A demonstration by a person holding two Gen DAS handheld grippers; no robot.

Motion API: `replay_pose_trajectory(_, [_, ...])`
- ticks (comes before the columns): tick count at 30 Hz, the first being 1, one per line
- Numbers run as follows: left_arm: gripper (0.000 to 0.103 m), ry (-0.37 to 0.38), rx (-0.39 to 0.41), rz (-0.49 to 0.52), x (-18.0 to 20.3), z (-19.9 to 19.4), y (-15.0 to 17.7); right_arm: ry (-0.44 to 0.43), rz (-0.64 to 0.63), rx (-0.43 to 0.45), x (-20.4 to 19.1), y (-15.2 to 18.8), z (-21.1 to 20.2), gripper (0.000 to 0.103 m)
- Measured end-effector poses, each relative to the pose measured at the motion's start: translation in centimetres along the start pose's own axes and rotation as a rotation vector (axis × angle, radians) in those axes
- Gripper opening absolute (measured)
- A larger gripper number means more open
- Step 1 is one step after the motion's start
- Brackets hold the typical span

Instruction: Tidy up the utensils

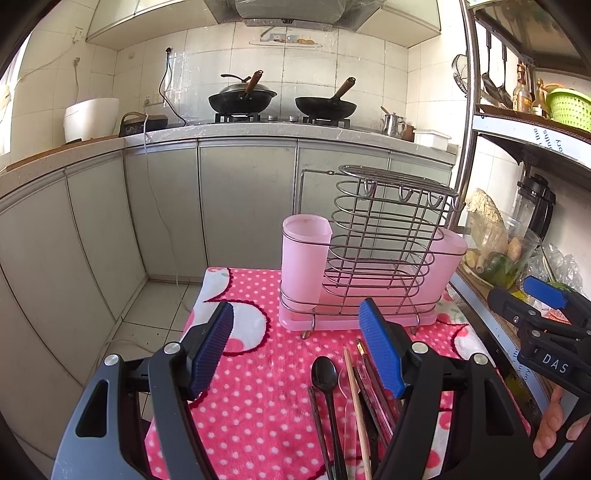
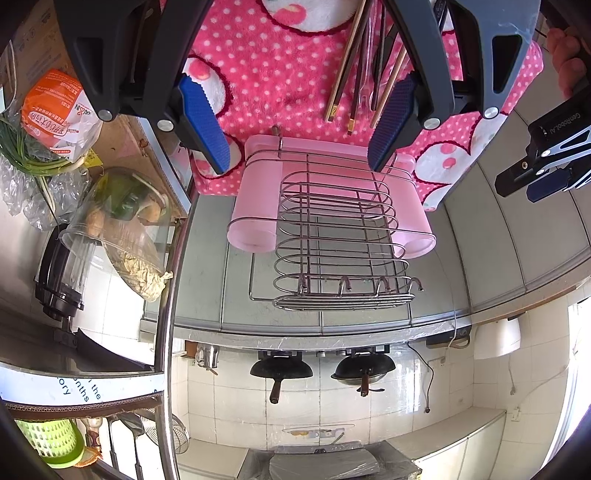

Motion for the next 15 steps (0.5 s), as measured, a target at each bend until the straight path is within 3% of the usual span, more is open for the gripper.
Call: replay_pose_trajectory(15, [0.071, 0.000, 0.002, 0.000, 0.08, 0.01, -0.08, 0.001, -0.003, 0.003, -0.11, -0.10, -0.08, 0.076])
Point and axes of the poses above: each gripper's, at about its wrist camera, not at the fingertips, and z roughly the way its jaws point, x to its right, y to its underside, the point moved 4 cm from there along z, roughly the way its jaws point
